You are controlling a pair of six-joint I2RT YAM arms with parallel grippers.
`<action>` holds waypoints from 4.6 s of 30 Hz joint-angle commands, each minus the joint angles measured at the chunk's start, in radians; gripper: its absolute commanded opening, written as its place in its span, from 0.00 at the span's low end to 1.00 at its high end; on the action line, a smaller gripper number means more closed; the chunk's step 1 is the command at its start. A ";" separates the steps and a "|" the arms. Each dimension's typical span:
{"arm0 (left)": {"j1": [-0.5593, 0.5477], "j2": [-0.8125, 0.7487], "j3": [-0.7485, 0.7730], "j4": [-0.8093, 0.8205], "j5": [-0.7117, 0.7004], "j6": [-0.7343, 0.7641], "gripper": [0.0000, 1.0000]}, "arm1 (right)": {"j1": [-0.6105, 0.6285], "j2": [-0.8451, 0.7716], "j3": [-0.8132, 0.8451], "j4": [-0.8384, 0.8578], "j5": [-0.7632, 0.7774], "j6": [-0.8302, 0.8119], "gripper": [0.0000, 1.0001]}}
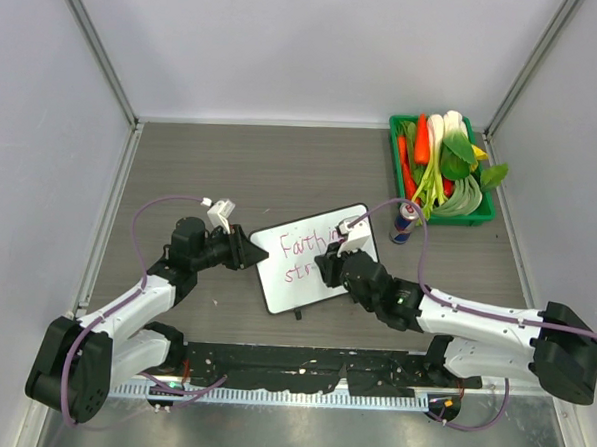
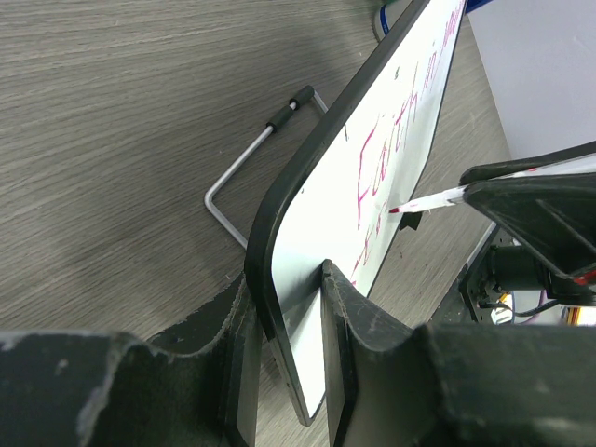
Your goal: Write a sentence on the whiteboard
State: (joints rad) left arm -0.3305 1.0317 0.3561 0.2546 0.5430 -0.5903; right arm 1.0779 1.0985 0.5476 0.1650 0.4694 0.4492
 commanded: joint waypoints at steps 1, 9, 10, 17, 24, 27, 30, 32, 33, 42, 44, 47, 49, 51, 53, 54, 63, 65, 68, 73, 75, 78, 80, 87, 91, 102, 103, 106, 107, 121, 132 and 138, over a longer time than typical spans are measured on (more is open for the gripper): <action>0.005 0.008 -0.012 -0.020 -0.057 0.069 0.00 | -0.003 0.015 -0.009 0.053 -0.006 0.014 0.01; 0.005 0.008 -0.012 -0.020 -0.057 0.067 0.00 | 0.001 0.024 -0.014 0.056 0.008 0.019 0.01; 0.005 0.010 -0.012 -0.018 -0.057 0.067 0.00 | 0.001 0.024 -0.014 0.053 0.009 0.014 0.01; 0.005 0.010 -0.012 -0.020 -0.057 0.069 0.00 | -0.001 0.029 -0.011 0.021 0.051 0.008 0.02; 0.005 0.008 -0.012 -0.020 -0.057 0.067 0.00 | -0.006 0.006 -0.006 -0.010 0.098 -0.001 0.01; 0.007 0.010 -0.012 -0.020 -0.057 0.067 0.00 | -0.010 0.000 -0.002 -0.013 0.107 -0.001 0.01; 0.005 0.007 -0.012 -0.020 -0.057 0.067 0.00 | -0.013 0.004 0.015 -0.022 0.121 -0.004 0.02; 0.005 0.008 -0.012 -0.020 -0.057 0.069 0.00 | -0.016 0.004 0.024 -0.028 0.136 -0.004 0.02; 0.005 0.008 -0.012 -0.021 -0.057 0.067 0.00 | -0.019 0.004 0.026 -0.028 0.133 -0.009 0.01; 0.005 0.008 -0.012 -0.021 -0.058 0.069 0.00 | -0.022 0.024 0.058 0.002 0.094 -0.018 0.01; 0.005 0.007 -0.014 -0.021 -0.058 0.067 0.00 | -0.021 0.032 0.063 0.005 0.074 -0.018 0.01; 0.004 0.010 -0.012 -0.020 -0.057 0.067 0.00 | -0.022 0.044 0.057 0.013 0.035 -0.018 0.01; 0.005 0.010 -0.012 -0.020 -0.058 0.067 0.00 | -0.021 0.049 0.054 0.002 0.018 -0.009 0.01; 0.005 0.010 -0.012 -0.020 -0.057 0.069 0.00 | -0.022 0.050 0.049 -0.018 0.014 -0.006 0.01; 0.007 0.010 -0.012 -0.020 -0.057 0.067 0.00 | -0.022 0.044 0.035 -0.025 0.011 0.003 0.02; 0.005 0.011 -0.014 -0.020 -0.058 0.069 0.00 | -0.021 0.038 0.031 -0.030 0.006 0.006 0.01; 0.005 0.011 -0.011 -0.021 -0.060 0.067 0.00 | -0.022 0.032 0.006 -0.079 -0.009 0.031 0.01; 0.005 0.013 -0.011 -0.021 -0.058 0.067 0.00 | -0.021 0.031 -0.001 -0.081 -0.003 0.034 0.01; 0.007 0.011 -0.011 -0.021 -0.060 0.067 0.00 | -0.022 0.024 -0.005 -0.091 0.006 0.037 0.02; 0.004 0.013 -0.011 -0.021 -0.057 0.069 0.00 | -0.024 0.015 -0.005 -0.105 0.026 0.028 0.01; 0.005 0.010 -0.011 -0.021 -0.060 0.067 0.00 | -0.022 0.017 0.000 -0.113 0.032 0.028 0.01; 0.005 0.014 -0.011 -0.021 -0.060 0.067 0.00 | -0.022 0.018 0.000 -0.122 0.040 0.025 0.02; 0.004 0.014 -0.011 -0.021 -0.058 0.067 0.00 | -0.022 0.015 0.000 -0.124 0.051 0.023 0.01; 0.007 0.014 -0.011 -0.021 -0.057 0.067 0.00 | -0.022 -0.003 0.020 -0.142 0.090 -0.004 0.01; 0.004 0.013 -0.011 -0.021 -0.058 0.067 0.00 | -0.022 -0.019 0.031 -0.142 0.086 -0.015 0.01; 0.004 0.013 -0.011 -0.020 -0.058 0.067 0.00 | -0.026 -0.084 0.061 -0.078 0.055 -0.035 0.02; 0.005 0.013 -0.011 -0.021 -0.058 0.067 0.00 | -0.027 -0.086 0.064 -0.076 0.055 -0.038 0.01; 0.005 0.018 -0.009 -0.020 -0.057 0.067 0.00 | -0.038 -0.077 0.080 -0.062 0.055 -0.043 0.01; 0.005 0.016 -0.009 -0.020 -0.057 0.069 0.00 | -0.038 -0.066 0.086 -0.058 0.052 -0.043 0.01; 0.005 0.016 -0.009 -0.021 -0.055 0.069 0.00 | -0.065 -0.002 0.063 -0.013 0.031 -0.029 0.01; 0.007 0.019 -0.009 -0.020 -0.055 0.069 0.00 | -0.065 -0.049 0.026 -0.025 0.021 -0.015 0.01; 0.005 0.018 -0.009 -0.021 -0.057 0.069 0.00 | -0.067 -0.012 0.014 -0.004 0.017 -0.012 0.02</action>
State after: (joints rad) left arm -0.3305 1.0325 0.3561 0.2550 0.5430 -0.5907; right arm 1.0130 1.0733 0.5713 0.1043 0.4843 0.4244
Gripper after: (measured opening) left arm 0.307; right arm 0.200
